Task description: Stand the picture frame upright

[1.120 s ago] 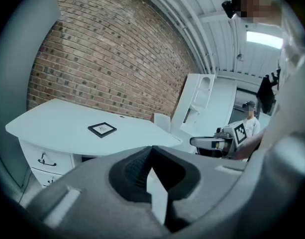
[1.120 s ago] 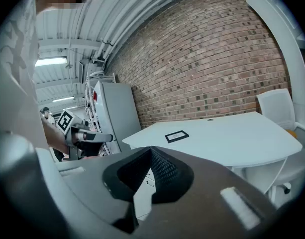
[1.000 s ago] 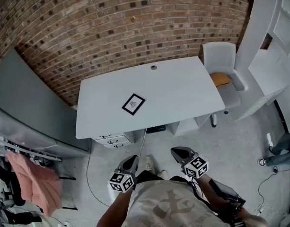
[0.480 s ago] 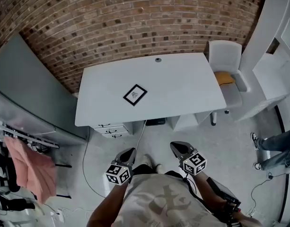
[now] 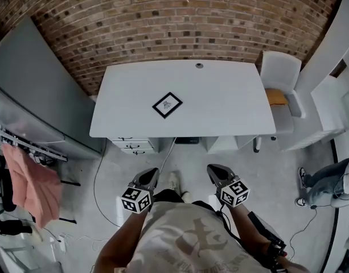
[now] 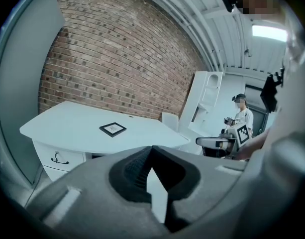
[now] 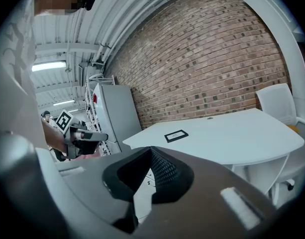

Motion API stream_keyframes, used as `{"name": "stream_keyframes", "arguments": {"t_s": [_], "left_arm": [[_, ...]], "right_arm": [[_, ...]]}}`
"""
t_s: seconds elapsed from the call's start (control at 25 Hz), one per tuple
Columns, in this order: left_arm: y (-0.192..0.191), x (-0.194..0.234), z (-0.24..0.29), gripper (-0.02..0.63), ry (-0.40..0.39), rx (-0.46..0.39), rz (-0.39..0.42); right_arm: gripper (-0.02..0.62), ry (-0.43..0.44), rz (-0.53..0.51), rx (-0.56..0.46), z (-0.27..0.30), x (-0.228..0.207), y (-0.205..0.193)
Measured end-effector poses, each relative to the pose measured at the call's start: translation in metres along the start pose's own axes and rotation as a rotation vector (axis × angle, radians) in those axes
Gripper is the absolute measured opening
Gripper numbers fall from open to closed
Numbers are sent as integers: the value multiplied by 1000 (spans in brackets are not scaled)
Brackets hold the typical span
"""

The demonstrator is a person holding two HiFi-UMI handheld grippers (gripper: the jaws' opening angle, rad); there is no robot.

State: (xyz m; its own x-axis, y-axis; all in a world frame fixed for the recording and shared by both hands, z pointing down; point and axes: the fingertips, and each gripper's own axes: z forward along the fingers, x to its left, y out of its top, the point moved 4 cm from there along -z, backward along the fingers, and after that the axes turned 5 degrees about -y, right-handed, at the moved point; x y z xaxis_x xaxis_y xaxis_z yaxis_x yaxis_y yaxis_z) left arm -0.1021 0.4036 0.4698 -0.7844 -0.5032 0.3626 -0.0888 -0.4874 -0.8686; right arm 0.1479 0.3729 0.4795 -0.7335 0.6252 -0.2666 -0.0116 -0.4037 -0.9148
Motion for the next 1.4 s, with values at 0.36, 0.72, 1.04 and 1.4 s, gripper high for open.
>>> {"name": "stream_keyframes", "arguments": {"t_s": [0.36, 0.72, 1.04, 1.4], "left_arm": [[-6, 19, 9, 3, 10, 21, -38], [15, 34, 55, 3, -68, 35, 8], [37, 82, 92, 3, -83, 51, -20], [66, 124, 135, 3, -127, 75, -29]], "right_arm": [[8, -8, 15, 33, 22, -11, -4], [6, -28, 24, 48, 51, -36, 10], [7, -30, 4, 42, 102, -63, 42], [6, -55, -24, 77, 155, -89, 69]]}}
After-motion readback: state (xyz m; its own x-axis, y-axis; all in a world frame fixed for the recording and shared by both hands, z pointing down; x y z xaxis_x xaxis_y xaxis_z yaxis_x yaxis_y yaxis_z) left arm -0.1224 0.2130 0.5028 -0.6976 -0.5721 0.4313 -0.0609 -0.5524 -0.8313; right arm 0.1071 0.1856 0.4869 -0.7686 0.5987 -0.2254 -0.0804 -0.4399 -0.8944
